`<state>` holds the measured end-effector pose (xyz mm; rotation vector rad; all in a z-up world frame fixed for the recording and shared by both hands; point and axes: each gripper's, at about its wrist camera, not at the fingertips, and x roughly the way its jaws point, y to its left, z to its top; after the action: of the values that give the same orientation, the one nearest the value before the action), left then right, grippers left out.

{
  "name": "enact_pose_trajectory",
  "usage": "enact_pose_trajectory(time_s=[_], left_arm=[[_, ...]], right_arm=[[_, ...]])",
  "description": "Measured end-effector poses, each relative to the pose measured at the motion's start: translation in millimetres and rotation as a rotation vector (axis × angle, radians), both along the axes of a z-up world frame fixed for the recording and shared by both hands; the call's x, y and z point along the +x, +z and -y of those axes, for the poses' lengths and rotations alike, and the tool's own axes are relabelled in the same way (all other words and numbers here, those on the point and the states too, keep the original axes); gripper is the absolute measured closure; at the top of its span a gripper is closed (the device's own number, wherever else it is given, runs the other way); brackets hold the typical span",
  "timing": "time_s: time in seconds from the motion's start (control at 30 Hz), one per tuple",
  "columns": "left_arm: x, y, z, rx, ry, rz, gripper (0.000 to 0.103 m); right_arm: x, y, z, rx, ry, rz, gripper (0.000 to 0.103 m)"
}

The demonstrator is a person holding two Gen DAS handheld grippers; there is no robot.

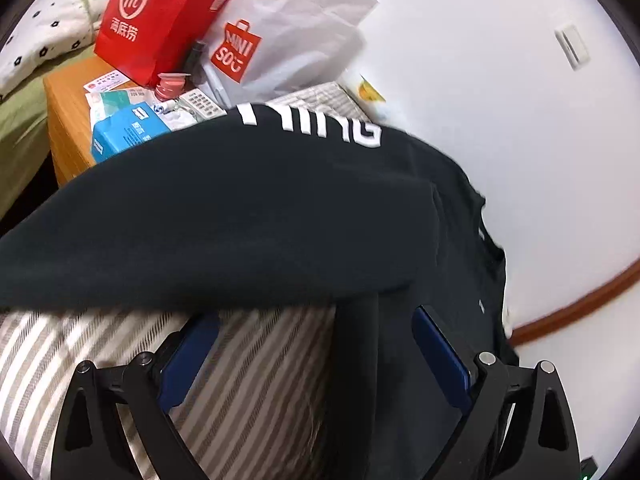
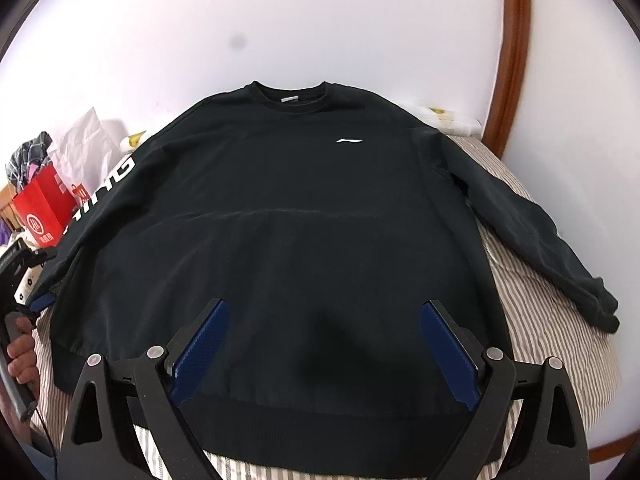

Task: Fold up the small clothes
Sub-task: 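Grasp the white-lettered sleeve side of the sweatshirt with the left tool, then fold the lettered side across the sweatshirt body with the left tool, release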

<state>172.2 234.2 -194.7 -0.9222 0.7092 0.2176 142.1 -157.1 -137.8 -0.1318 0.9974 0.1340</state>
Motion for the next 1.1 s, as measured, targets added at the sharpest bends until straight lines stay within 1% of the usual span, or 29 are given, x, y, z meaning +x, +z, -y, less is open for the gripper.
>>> enact_pose_trajectory(time_s=[0.07, 0.1, 0.13, 0.17, 0.2, 0.23, 0.27, 0.3, 0.33, 0.37, 0.4, 0.43, 0.47, 0.53, 0.6, 0.63, 0.7, 0.73, 0.8, 0.87, 0.93, 1.0, 1.07, 1.1], left_arm=[[5.9, 0.3, -5.5, 0.001, 0.02, -0.007, 0.008], [9.3, 0.2, -7.7, 0.01, 0.029, -0.02, 0.011], [13.2, 1.2, -8.4, 0.028, 0.037, -0.039, 0.016], [17.8, 2.6, -8.0, 0.063, 0.051, -0.072, 0.02], [21.3, 3.8, -7.1, 0.098, 0.065, -0.103, 0.034], [25.9, 5.1, -6.6, 0.141, 0.081, -0.142, 0.052], [30.4, 6.0, -7.1, 0.176, 0.094, -0.179, 0.06], [34.0, 7.1, -8.4, 0.192, 0.105, -0.201, 0.081], [35.2, 8.1, -10.5, 0.189, 0.113, -0.2, 0.088], [37.8, 12.1, -11.4, 0.196, 0.118, -0.204, 0.089], [41.4, 17.3, -10.3, 0.22, 0.115, -0.211, 0.093], [44.9, 25.1, -7.5, 0.253, 0.107, -0.21, 0.094], [48.7, 36.6, -2.8, 0.294, 0.1, -0.2, 0.094], [58.3, 58.0, 7.6, 0.345, 0.068, -0.165, 0.096], [72.6, 83.2, 25.6, 0.406, 0.006, -0.116, 0.096], [82.5, 99.1, 39.5, 0.457, -0.017, -0.095, 0.096], [97.2, 118.3, 58.9, 0.486, -0.048, -0.055, 0.096], [106.3, 127.2, 71.4, 0.489, -0.078, -0.027, 0.096], [129.1, 142.5, 106.6, 0.524, -0.162, 0.017, 0.096], [147.7, 146.9, 142.3, 0.564, -0.24, 0.039, 0.096], [163.4, 141.5, 179.5, 0.593, -0.324, 0.048, 0.096], [174.6, 129.9, 212.8, 0.635, -0.395, 0.056, 0.096], [183.9, 109.1, 245.0, 0.695, -0.463, 0.028, 0.096], [182.8, 98.4, 256.4, 0.704, -0.496, 0.012, 0.096]], right_arm=[[5.7, -1.7, -3.3, -0.008, 0.006, -0.001, 0.008], [7.7, -2.6, -3.3, -0.013, 0.007, -0.002, 0.008], [10.0, -3.8, -2.9, -0.022, 0.005, -0.001, 0.008], [10.8, -4.1, -1.5, -0.027, 0.002, 0.0, 0.008], [12.1, -4.9, 0.1, -0.03, 0.0, 0.001, 0.008], [13.5, -5.7, 2.3, -0.033, -0.003, 0.0, 0.008], [14.8, -6.3, 5.5, -0.038, -0.01, -0.001, 0.008], [14.7, -6.0, 9.3, -0.039, -0.016, 0.0, 0.008], [15.0, -5.4, 13.4, -0.037, -0.019, 0.001, 0.008], [15.1, -4.0, 19.4, -0.03, -0.023, 0.004, 0.008], [15.4, -2.8, 24.2, -0.026, -0.027, 0.007, 0.008], [15.5, -0.9, 30.2, -0.023, -0.032, 0.012, 0.008], [16.1, 0.9, 35.2, -0.023, -0.037, 0.016, 0.008], [16.7, 4.9, 43.9, -0.027, -0.046, 0.032, 0.008], [16.5, 9.6, 54.9, -0.024, -0.058, 0.05, 0.008], [16.5, 11.1, 60.2, -0.018, -0.066, 0.055, 0.008], [16.2, 12.7, 71.8, -0.002, -0.088, 0.057, 0.008], [15.8, 13.0, 76.8, 0.002, -0.098, 0.056, 0.008], [14.4, 13.5, 86.9, 0.002, -0.118, 0.056, 0.008], [11.5, 13.9, 96.2, -0.016, -0.136, 0.057, 0.008], [9.9, 13.5, 103.7, -0.034, -0.155, 0.06, 0.008], [9.2, 10.4, 111.6, -0.051, -0.172, 0.05, 0.008], [10.0, 5.6, 117.2, -0.071, -0.183, 0.034, 0.008], [9.0, 4.1, 118.7, -0.084, -0.186, 0.03, 0.008]])
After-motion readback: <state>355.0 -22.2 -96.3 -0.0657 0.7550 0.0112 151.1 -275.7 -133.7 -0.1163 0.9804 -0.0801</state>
